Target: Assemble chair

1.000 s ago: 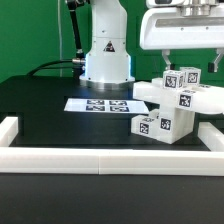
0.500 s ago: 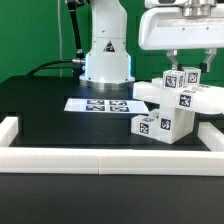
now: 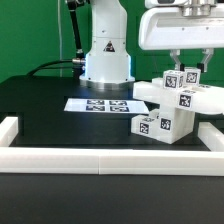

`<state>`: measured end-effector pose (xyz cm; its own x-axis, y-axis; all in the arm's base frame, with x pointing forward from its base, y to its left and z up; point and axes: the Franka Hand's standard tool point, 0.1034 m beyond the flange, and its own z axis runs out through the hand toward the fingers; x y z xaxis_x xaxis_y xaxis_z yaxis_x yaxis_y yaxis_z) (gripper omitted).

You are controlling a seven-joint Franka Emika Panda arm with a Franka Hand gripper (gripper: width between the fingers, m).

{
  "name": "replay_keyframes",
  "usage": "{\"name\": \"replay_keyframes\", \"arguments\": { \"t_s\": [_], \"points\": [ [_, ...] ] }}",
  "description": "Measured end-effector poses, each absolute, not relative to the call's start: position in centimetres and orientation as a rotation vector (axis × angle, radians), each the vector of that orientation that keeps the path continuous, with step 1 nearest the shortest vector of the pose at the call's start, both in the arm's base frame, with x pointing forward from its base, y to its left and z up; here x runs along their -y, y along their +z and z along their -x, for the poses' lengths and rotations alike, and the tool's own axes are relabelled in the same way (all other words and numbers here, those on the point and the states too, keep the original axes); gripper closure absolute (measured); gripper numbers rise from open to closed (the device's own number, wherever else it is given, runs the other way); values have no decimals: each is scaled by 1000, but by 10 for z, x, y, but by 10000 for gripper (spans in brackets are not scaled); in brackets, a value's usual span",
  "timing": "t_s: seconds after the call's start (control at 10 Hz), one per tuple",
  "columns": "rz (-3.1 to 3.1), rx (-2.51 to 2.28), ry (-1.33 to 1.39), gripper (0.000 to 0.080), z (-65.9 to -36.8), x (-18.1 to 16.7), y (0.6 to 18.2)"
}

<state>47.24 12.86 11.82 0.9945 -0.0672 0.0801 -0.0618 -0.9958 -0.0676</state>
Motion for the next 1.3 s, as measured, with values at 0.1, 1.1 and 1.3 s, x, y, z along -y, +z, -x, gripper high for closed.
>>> {"name": "replay_keyframes", "arguments": {
  "t_s": [0.1, 1.1, 1.3],
  "points": [
    [3062, -223, -122, 515, -472, -129, 118],
    [2824, -1143, -86, 514, -473, -130, 119],
    [2759, -1284, -79, 514, -473, -130, 119]
  ]
}}
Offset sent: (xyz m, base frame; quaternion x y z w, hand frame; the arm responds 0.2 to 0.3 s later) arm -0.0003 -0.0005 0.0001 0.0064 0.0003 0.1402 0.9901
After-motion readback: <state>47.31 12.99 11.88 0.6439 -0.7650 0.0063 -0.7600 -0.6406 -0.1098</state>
